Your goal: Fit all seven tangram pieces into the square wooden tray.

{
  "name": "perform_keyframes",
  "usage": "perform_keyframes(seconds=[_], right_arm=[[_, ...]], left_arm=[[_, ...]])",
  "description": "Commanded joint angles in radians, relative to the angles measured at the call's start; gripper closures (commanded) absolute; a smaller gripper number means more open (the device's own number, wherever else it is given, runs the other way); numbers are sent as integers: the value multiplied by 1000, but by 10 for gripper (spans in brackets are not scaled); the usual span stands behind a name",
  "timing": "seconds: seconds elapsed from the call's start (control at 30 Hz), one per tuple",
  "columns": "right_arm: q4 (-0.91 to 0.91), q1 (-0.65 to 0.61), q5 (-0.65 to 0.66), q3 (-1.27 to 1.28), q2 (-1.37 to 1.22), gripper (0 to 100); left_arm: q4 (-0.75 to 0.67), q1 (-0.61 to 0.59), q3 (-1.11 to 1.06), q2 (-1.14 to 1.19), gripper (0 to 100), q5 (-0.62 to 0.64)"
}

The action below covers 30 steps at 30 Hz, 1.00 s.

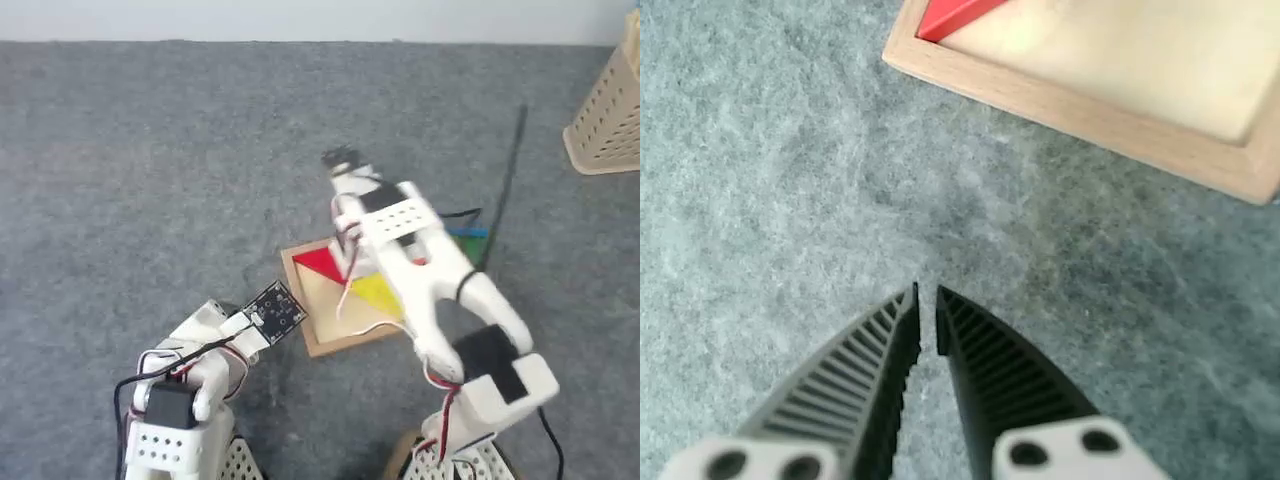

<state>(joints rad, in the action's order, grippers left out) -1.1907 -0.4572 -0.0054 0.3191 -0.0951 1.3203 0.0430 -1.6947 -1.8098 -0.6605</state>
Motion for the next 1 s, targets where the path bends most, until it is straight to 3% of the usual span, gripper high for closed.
perform_keyframes(seconds=[0.0,0.17,0.4,0.63,0.87,0.97], right_arm=[[38,81,14,-29,67,861],[145,77,18,43,-18,889],[150,81,9,-26,-145,939],[153,93,-117,-77,-186,937],[127,101,-123,-89,-105,939],[84,119,-61,-74,4,939]], left_arm=[[5,3,10,-17,973,-11],[5,3,10,-17,973,-11],[5,2,10,-17,973,-11],[5,2,10,-17,973,-11],[5,2,10,-17,973,-11],[5,2,10,-17,973,-11]])
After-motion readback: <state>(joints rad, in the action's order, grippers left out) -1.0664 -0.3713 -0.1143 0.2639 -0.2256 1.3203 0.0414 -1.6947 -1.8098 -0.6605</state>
